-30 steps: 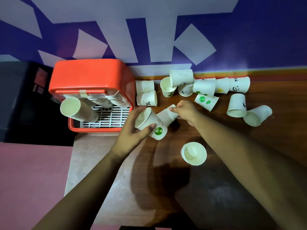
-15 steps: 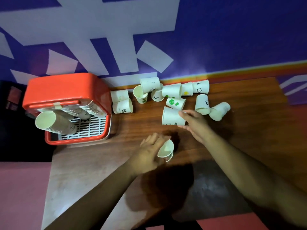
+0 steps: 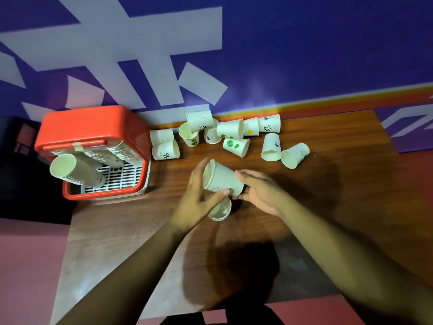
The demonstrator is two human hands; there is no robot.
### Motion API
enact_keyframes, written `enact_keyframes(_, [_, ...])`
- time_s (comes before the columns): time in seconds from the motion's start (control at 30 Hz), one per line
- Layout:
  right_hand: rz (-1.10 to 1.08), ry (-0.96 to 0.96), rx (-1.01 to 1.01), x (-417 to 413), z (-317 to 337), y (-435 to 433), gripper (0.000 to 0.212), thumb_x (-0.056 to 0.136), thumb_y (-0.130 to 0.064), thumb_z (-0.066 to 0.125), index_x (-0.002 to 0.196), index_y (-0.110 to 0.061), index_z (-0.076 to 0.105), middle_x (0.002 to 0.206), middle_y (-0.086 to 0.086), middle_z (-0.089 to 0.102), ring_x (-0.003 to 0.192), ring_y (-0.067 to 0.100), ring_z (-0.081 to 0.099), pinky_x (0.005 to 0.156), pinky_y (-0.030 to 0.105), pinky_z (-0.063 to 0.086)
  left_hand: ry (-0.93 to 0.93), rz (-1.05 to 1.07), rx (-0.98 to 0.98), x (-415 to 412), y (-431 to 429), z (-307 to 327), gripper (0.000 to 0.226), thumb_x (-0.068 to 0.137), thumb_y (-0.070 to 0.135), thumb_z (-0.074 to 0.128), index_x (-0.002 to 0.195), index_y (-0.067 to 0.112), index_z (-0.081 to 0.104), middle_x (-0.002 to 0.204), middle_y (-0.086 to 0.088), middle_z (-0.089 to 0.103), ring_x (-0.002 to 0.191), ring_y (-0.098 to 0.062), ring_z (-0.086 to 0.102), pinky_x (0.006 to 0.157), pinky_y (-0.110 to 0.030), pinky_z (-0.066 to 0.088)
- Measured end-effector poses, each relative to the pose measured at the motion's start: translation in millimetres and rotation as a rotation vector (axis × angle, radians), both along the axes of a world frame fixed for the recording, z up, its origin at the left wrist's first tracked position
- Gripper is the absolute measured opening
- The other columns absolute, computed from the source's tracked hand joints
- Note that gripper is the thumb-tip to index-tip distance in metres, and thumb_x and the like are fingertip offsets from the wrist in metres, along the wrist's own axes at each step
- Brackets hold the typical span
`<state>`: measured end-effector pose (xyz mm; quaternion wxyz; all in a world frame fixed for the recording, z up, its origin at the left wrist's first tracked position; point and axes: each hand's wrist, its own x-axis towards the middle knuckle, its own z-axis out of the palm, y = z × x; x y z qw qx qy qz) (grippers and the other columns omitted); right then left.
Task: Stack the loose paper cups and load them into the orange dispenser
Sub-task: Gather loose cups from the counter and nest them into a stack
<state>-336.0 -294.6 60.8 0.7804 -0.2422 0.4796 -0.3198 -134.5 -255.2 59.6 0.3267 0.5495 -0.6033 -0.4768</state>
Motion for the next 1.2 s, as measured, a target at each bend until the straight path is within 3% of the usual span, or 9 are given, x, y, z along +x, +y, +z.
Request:
enact_keyframes(0.17, [0.115,0.035,-0.051,-5,5,-3,0.031,0.090,-0.025,0.064,0.115,-0.007,0.063,0.122,0.018,0.063,0.108,0.034,0.063,0.094,0.053,0.050,0.102,0.145,0.035,-3,-1,5,0.073,0.082,0.040,0.079,0.143,0.045,0.041,0.139,0.027,0.043,0.131,0.002,0.045,0.102,-0.025,0.048])
enact_keyframes(0.3, [0.050,0.608,-0.183,-26,-18,-36,0.040,0.094,-0.036,0.060,0.119,-0.006,0.059,0.112,0.015,0.066,0.089,0.026,0.069,0.080,0.040,0.058,-0.185,0.058,-0.108,12,3,4,0.070,0.080,0.047,0.078,0.138,0.038,0.042,0.127,0.015,0.046,0.121,0.002,0.046,0.096,-0.011,0.040])
enact_keyframes(0.4, [0.022,1.076,-0.309,-47,-41,-68,0.045,0.090,-0.039,0.064,0.117,-0.004,0.058,0.118,0.020,0.062,0.105,0.034,0.061,0.091,0.041,0.050,-0.448,-0.076,-0.178,18,10,-8,0.074,0.078,0.049,0.072,0.142,0.029,0.040,0.125,0.007,0.046,0.114,-0.014,0.046,0.097,-0.031,0.043])
enact_keyframes(0.5, [0.161,1.314,-0.384,-57,-53,-90,0.058,0.091,-0.043,0.059,0.137,-0.013,0.044,0.135,0.022,0.044,0.116,0.041,0.053,0.095,0.041,0.044,-0.630,-0.148,-0.209,14,18,-31,0.076,0.080,0.052,0.066,0.146,0.028,0.036,0.130,0.000,0.046,0.111,-0.021,0.045,0.094,-0.047,0.046])
enact_keyframes(0.67, [0.464,1.464,-0.407,-60,-74,-115,0.063,0.095,-0.052,0.046,0.151,-0.036,0.023,0.143,0.023,0.031,0.113,0.042,0.055,0.094,0.046,0.046,-0.668,-0.250,-0.074,4,28,-62,0.090,0.077,0.063,0.067,0.150,0.037,0.021,0.146,-0.008,0.031,0.128,-0.027,0.040,0.098,-0.045,0.047])
enact_keyframes(0.8, [0.568,1.505,-0.347,-64,-86,-120,0.057,0.095,-0.056,0.042,0.148,-0.039,0.030,0.141,0.021,0.033,0.115,0.042,0.051,0.095,0.047,0.044,-0.474,-0.210,-0.070,1,28,-73,0.089,0.076,0.028,0.079,0.145,0.046,0.024,0.142,-0.007,0.036,0.127,-0.024,0.046,0.096,-0.039,0.053])
enact_keyframes(0.93, [0.535,1.554,-0.411,-64,-94,-110,0.046,0.095,-0.054,0.045,0.137,-0.035,0.042,0.131,0.023,0.039,0.115,0.042,0.047,0.094,0.045,0.043,-0.353,-0.169,-0.013,-2,25,-78,0.097,0.077,0.015,0.079,0.145,0.057,0.024,0.147,0.005,0.040,0.131,-0.011,0.045,0.101,-0.018,0.043])
enact_keyframes(1.1, [0.475,1.546,-0.401,-63,-99,-87,0.036,0.098,-0.044,0.047,0.129,-0.029,0.040,0.127,0.023,0.038,0.095,0.038,0.053,0.075,0.042,0.050,-0.290,-0.099,0.070,-5,21,-75,0.095,0.076,0.017,0.083,0.150,0.034,0.027,0.137,0.018,0.046,0.121,0.001,0.049,0.096,-0.009,0.042])
enact_keyframes(1.2, [0.470,1.517,-0.349,-59,-96,-78,0.044,0.096,-0.041,0.050,0.134,-0.026,0.033,0.123,0.022,0.042,0.085,0.037,0.058,0.062,0.035,0.045,-0.262,-0.014,0.117,-6,18,-73,0.085,0.071,0.021,0.088,0.136,0.019,0.033,0.121,0.029,0.048,0.103,0.004,0.054,0.082,-0.006,0.046])
